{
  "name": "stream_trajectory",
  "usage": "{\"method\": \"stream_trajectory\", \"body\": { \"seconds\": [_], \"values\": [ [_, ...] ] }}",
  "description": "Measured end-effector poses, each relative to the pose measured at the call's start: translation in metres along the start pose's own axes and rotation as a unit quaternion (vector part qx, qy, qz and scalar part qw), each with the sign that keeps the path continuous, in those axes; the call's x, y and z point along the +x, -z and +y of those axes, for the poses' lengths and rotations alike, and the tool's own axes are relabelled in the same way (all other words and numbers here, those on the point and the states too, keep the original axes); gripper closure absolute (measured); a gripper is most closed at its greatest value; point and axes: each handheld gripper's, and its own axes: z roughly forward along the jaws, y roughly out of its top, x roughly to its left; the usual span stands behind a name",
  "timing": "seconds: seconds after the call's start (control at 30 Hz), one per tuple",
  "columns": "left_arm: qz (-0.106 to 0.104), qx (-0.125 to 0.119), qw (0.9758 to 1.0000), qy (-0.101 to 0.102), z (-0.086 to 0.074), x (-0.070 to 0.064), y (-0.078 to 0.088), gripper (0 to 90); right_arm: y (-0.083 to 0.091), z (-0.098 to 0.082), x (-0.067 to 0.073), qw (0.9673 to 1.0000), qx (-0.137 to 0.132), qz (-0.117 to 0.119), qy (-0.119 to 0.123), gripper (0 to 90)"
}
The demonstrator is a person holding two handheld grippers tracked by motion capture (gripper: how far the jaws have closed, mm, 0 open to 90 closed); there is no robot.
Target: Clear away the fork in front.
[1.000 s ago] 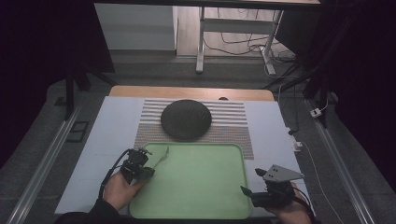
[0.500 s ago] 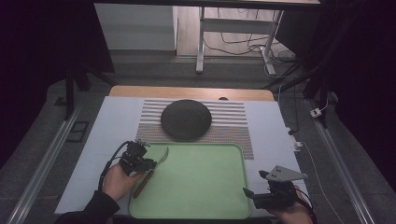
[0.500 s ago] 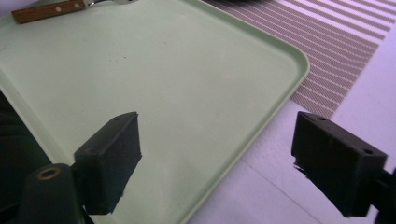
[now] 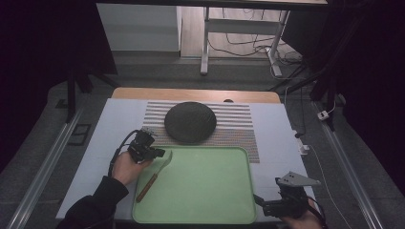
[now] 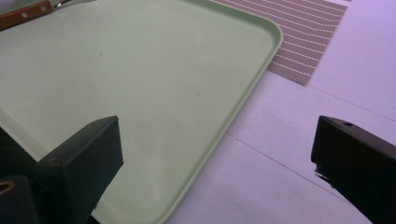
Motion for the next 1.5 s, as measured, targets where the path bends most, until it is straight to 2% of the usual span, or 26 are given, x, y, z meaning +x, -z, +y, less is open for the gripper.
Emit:
{"method": "stream_trajectory", "body": {
  "seconds": [0.2,0.33,0.57,0.93,1.2,1.5],
  "values": [
    [-0.008,0.006,0.9999,0.006,0.006,0.006,-0.013,88.6,-0.001,0.0,0.0,1.0,0.006,0.003,0.0,2.5],
    [-0.014,0.004,0.9999,0.006,0.009,0.003,-0.016,88.6,-0.002,0.0,-0.001,0.9999,0.008,0.008,-0.004,2.6],
    [-0.016,0.008,0.9998,-0.011,0.014,-0.012,-0.02,88.6,-0.002,0.0,-0.001,0.9999,0.01,0.011,-0.002,2.8],
    [-0.042,0.024,0.9982,-0.034,0.014,-0.033,-0.03,88.6,-0.002,0.0,-0.001,0.9998,0.011,0.014,-0.001,3.7],
    [-0.064,0.038,0.9958,-0.054,0.01,-0.054,-0.035,88.6,-0.002,0.0,-0.001,0.9998,0.011,0.015,0.0,3.8],
    [-0.103,0.036,0.9918,-0.068,0.006,-0.074,-0.031,88.6,-0.002,0.0,-0.001,0.9998,0.011,0.016,0.003,4.0]
  ]
}}
